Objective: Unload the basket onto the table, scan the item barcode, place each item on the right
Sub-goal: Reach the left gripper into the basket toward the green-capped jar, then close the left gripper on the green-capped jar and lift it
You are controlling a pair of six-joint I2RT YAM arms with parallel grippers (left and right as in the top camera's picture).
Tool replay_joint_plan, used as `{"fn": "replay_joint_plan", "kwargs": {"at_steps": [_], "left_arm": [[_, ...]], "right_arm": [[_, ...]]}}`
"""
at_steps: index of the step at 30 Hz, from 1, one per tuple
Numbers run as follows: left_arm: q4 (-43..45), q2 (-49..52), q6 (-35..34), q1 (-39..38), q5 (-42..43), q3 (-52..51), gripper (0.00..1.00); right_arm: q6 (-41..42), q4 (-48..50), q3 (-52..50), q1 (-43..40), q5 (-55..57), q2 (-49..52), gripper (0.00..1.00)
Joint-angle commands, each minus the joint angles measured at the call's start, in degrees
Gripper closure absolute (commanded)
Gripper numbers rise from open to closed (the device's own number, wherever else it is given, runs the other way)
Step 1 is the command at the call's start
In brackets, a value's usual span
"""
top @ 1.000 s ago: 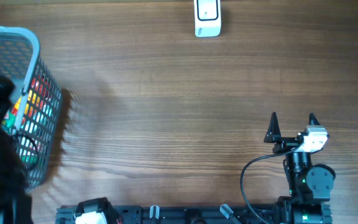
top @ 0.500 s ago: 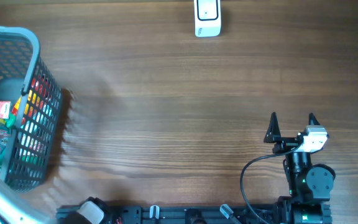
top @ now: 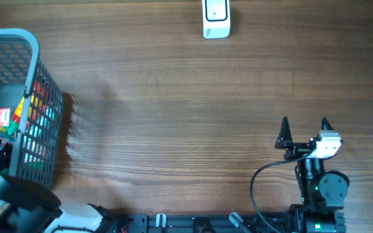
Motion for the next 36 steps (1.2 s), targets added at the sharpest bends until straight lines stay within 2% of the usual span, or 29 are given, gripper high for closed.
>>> {"fn": "replay_joint_plan", "kwargs": {"at_steps": [1,10,16,28,30,34,36], "left_arm": [[-0.1,4.7,-3.2,0.0,0.1,0.3,0.00],[1.0,13.9,-2.5,-0.1,7.9,0.1,0.00],[0.4,16.4,-2.5,-2.3,8.5,-1.7,0.00],[16.2,16.4,-2.7,-5.6,6.0,-18.3,0.00],[17.5,16.4,-2.7,-5.6,4.1,-19.6,0.04],[17.6,16.3,-2.4,-4.6,0.5,-19.6,0.19],[17.6,16.3,1.7,-3.1,0.5,-19.4,0.23]], "right_arm": [[-0.5,0.1,-0.2,0.3,-1.0,0.0,0.00],[-0.5,0.1,-0.2,0.3,-1.0,0.0,0.00],[-0.5,0.1,-0.2,0.3,-1.0,0.0,0.00],[-0.5,0.1,-0.2,0.3,-1.0,0.0,0.00],[-0.5,0.1,-0.2,0.3,-1.0,0.0,0.00],[-0.5,0.1,-0.2,0.3,-1.0,0.0,0.00],[-0.5,0.1,-0.2,0.3,-1.0,0.0,0.00]]}}
